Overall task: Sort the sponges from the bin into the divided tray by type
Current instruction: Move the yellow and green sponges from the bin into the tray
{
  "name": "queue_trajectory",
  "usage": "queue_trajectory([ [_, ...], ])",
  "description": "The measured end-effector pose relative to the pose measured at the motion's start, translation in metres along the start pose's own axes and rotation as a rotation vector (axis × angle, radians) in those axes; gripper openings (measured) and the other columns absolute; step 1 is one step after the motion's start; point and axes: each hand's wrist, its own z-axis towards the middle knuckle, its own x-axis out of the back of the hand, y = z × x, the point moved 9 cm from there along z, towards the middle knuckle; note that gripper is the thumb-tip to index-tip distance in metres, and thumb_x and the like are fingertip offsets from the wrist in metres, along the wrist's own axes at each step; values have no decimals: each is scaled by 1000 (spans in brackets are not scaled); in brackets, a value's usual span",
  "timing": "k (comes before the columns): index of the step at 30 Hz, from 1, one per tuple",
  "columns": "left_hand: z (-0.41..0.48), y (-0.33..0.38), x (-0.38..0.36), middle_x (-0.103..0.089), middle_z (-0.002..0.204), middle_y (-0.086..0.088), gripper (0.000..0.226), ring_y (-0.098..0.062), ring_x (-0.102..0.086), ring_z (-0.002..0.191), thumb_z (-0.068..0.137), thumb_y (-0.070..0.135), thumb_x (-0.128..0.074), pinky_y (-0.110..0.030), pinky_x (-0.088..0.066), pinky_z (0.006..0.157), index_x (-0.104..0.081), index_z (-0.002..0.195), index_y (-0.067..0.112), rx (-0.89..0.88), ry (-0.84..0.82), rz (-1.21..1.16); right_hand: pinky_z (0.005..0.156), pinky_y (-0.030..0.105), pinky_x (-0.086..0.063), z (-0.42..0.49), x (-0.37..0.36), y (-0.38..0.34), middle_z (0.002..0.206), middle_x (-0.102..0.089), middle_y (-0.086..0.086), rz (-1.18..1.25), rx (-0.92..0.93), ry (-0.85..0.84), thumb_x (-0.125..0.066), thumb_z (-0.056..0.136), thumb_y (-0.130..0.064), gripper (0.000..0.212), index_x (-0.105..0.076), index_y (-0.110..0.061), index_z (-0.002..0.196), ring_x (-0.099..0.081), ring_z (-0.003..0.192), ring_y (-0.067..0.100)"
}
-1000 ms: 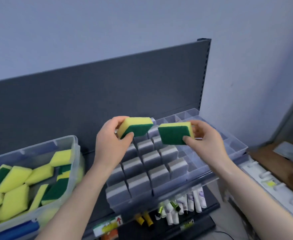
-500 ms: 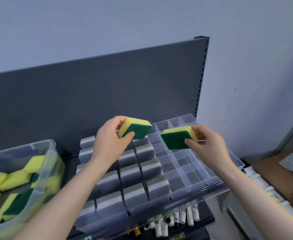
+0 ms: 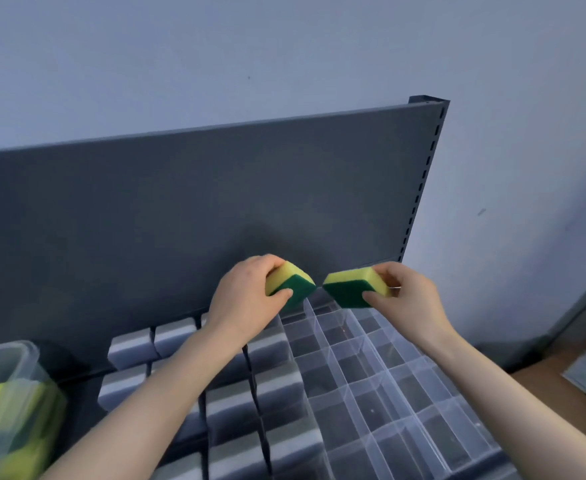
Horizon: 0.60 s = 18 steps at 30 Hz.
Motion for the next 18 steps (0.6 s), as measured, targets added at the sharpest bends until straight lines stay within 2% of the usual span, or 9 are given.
queue_trajectory([
  [6,23,-10,-36,-60,101,12,30,-8,-53,88,82,32,-69,-23,-43,73,-59,110,26,12,-87,101,69,26,-50,33,-32,25,86,-65,-8,-27,-52,-12,-72,77,-14,25,-60,-27,94,-61,82,14],
  [10,31,-16,-56,-60,104,11,30,-9,-54,90,83,31,-68,-22,-43,73,-59,112,26,21,-170,157,70,23,-43,46,-50,33,95,-64,-6,-141,-21,-83,-70,80,-15,31,-63,-18,110,-56,83,15],
  [14,32,-19,-73,-60,111,9,35,-11,-56,96,84,31,-68,-24,-46,76,-59,117,26,30,-252,205,77,22,-44,58,-62,20,115,-65,-3,-342,155,-209,-65,84,-16,35,-61,-22,118,-59,99,19],
  [18,36,-18,-76,-61,107,6,33,-13,-58,93,85,28,-67,-24,-45,71,-61,117,24,35,-270,261,86,28,-48,71,-78,-3,112,-62,-4,-482,357,-375,-58,86,-10,33,-62,-25,116,-56,105,20],
])
